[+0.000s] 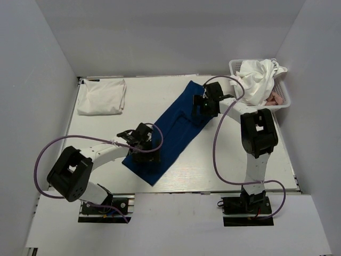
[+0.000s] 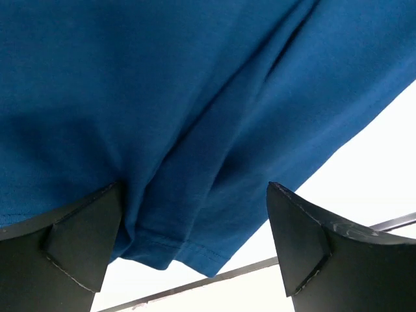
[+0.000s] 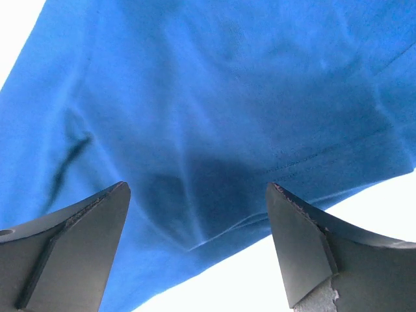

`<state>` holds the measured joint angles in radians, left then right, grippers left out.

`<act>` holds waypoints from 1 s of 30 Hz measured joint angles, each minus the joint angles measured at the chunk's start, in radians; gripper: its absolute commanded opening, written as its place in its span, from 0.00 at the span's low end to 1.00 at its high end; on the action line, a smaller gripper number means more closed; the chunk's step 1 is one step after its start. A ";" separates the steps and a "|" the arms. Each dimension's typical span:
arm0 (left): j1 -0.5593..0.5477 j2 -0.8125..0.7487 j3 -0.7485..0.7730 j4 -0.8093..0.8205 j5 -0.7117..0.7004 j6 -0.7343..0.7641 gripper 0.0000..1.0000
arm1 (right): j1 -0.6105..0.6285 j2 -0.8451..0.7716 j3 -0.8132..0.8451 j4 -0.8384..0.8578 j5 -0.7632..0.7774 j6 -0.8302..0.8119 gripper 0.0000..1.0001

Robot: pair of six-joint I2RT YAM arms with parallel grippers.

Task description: Fold and stack the t-shirts

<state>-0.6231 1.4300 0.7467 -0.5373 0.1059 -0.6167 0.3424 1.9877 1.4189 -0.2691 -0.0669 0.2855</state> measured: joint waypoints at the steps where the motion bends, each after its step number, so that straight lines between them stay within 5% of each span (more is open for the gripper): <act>1: -0.013 0.009 0.005 0.000 -0.012 0.004 1.00 | -0.001 0.016 0.001 -0.006 -0.004 0.000 0.90; 12: -0.237 0.142 0.121 -0.031 -0.001 0.006 1.00 | -0.004 0.195 0.208 -0.028 -0.098 0.017 0.90; 20: -0.554 0.367 0.417 -0.086 0.148 0.034 1.00 | -0.003 0.470 0.651 -0.081 -0.218 0.009 0.90; 30: -0.631 0.178 0.380 -0.230 0.011 -0.050 1.00 | 0.007 0.164 0.382 -0.124 -0.144 -0.045 0.90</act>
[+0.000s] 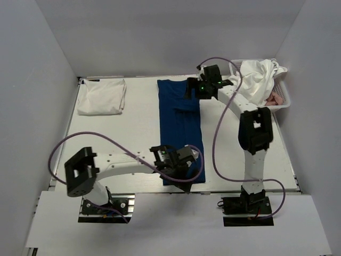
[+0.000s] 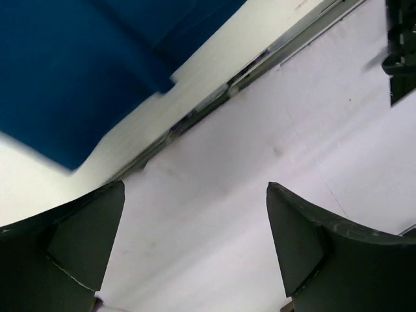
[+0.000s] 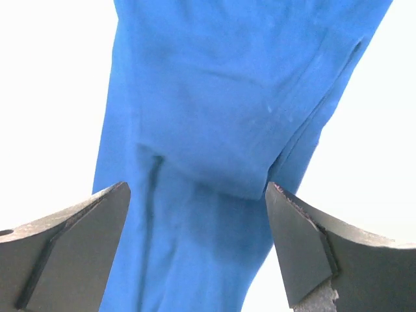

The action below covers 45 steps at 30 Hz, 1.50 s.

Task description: Fold and stack the t-shirts

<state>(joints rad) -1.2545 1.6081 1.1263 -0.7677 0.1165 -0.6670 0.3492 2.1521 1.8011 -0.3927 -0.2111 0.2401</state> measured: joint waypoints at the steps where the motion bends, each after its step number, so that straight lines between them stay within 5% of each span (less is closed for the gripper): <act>1: -0.001 -0.040 -0.016 -0.006 -0.027 -0.018 1.00 | 0.001 -0.053 -0.031 0.009 0.008 -0.002 0.90; 4: 0.005 -0.185 -0.092 -0.040 -0.113 -0.099 1.00 | 0.006 -0.269 -0.189 0.039 0.036 0.007 0.90; 11: 0.072 -0.403 -0.327 -0.019 -0.235 -0.225 1.00 | 0.048 -0.910 -0.910 0.201 0.062 0.172 0.90; 19: 0.124 -0.306 -0.369 0.129 -0.231 -0.210 0.98 | 0.152 -1.148 -1.279 0.071 0.005 0.317 0.90; 33: 0.186 -0.184 -0.435 0.298 -0.094 -0.172 0.33 | 0.308 -1.116 -1.368 0.005 -0.051 0.422 0.89; 36: 0.192 -0.177 -0.444 0.324 -0.070 -0.177 0.22 | 0.328 -1.101 -1.370 0.010 -0.064 0.437 0.82; 39: 0.199 -0.177 -0.456 0.348 -0.053 -0.185 0.05 | 0.340 -1.071 -1.373 0.034 -0.076 0.447 0.59; 40: 0.200 -0.177 -0.458 0.355 -0.048 -0.189 0.01 | 0.341 -1.056 -1.373 0.039 -0.083 0.453 0.44; 45: 0.201 -0.182 -0.462 0.361 -0.045 -0.196 0.00 | 0.361 -1.003 -1.374 0.045 -0.071 0.463 0.08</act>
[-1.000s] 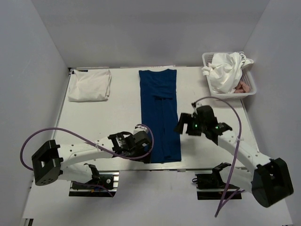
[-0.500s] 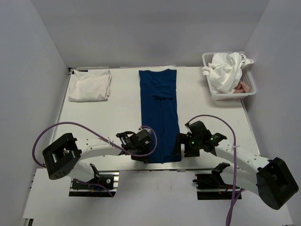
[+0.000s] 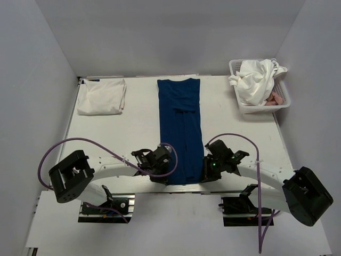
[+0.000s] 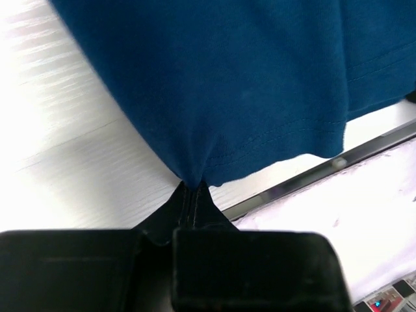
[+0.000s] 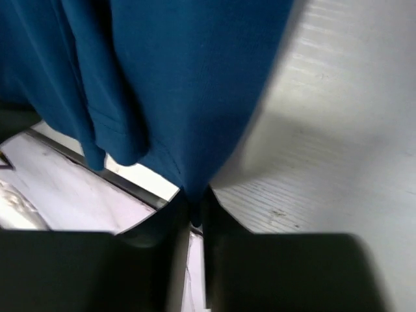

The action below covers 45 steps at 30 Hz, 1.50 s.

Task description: Fold and stack the t-shirts

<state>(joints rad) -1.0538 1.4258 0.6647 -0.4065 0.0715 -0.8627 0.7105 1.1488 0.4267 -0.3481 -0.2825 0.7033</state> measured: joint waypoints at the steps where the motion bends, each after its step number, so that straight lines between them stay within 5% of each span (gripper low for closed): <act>1: 0.000 -0.006 -0.003 -0.002 -0.003 0.000 0.00 | 0.004 -0.003 0.000 -0.008 0.008 0.002 0.00; 14: 0.000 -0.277 -0.037 -0.060 -0.024 0.000 0.00 | 0.038 -0.161 0.044 -0.217 0.071 -0.027 0.00; 21: 0.000 -0.171 -0.013 -0.074 0.005 0.002 0.00 | 0.065 -0.123 0.056 -0.236 0.060 -0.042 0.00; 28: 0.017 -0.081 0.125 -0.156 -0.128 -0.014 0.00 | 0.066 -0.051 0.177 -0.214 0.154 -0.052 0.00; 45: 0.288 0.125 0.525 -0.170 -0.309 0.086 0.00 | -0.023 0.228 0.590 -0.133 0.504 -0.105 0.00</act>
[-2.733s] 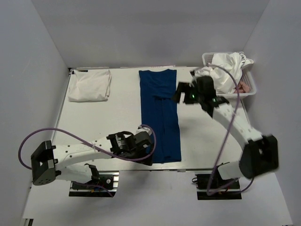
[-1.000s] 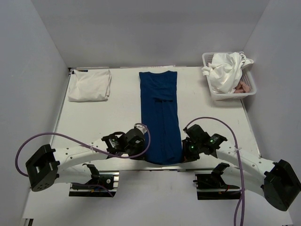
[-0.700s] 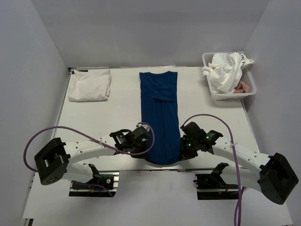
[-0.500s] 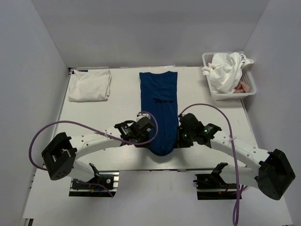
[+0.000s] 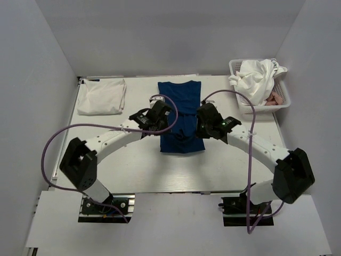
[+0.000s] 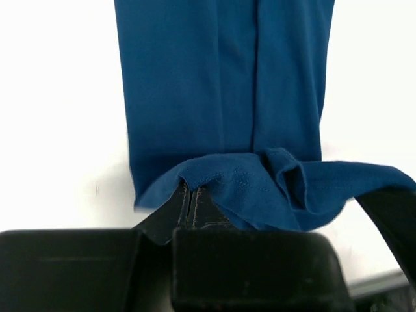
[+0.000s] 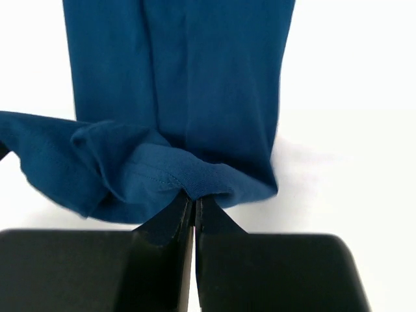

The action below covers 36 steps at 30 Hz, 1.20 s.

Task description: Fold and stack the t-shirts

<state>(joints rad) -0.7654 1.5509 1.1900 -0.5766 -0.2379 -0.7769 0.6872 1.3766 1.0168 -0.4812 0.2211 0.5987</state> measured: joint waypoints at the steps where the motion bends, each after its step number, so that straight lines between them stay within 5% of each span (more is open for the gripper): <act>1: 0.016 0.034 0.029 0.003 0.001 0.013 0.00 | -0.013 0.026 0.021 0.007 0.009 -0.007 0.00; 20: 0.219 0.406 0.308 0.017 0.136 0.147 0.01 | -0.209 0.500 0.369 0.038 -0.119 -0.105 0.00; 21: 0.223 0.419 0.310 0.023 0.145 0.149 0.08 | -0.215 0.517 0.374 0.037 -0.127 -0.104 0.02; 22: 0.228 0.432 0.311 0.026 0.153 0.150 0.17 | -0.220 0.530 0.378 0.036 -0.135 -0.101 0.18; 23: 0.232 0.443 0.314 0.027 0.159 0.151 0.59 | -0.225 0.543 0.383 0.036 -0.143 -0.095 0.36; 24: 0.236 0.454 0.323 0.024 0.164 0.160 0.84 | -0.230 0.554 0.389 0.037 -0.149 -0.090 0.72; 25: 0.240 0.471 0.344 0.019 0.169 0.158 1.00 | -0.236 0.565 0.400 0.036 -0.154 -0.086 0.90; 31: 0.267 0.480 0.416 0.021 0.167 0.177 1.00 | -0.251 0.581 0.498 0.044 -0.203 -0.123 0.90; 36: 0.275 0.291 0.209 0.073 0.167 0.190 1.00 | -0.248 0.459 0.364 0.094 -0.280 -0.142 0.90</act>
<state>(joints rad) -0.4900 1.8416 1.3987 -0.5037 -0.0711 -0.5873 0.4393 1.8351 1.3811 -0.3874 -0.0586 0.4568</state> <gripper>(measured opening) 0.994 0.899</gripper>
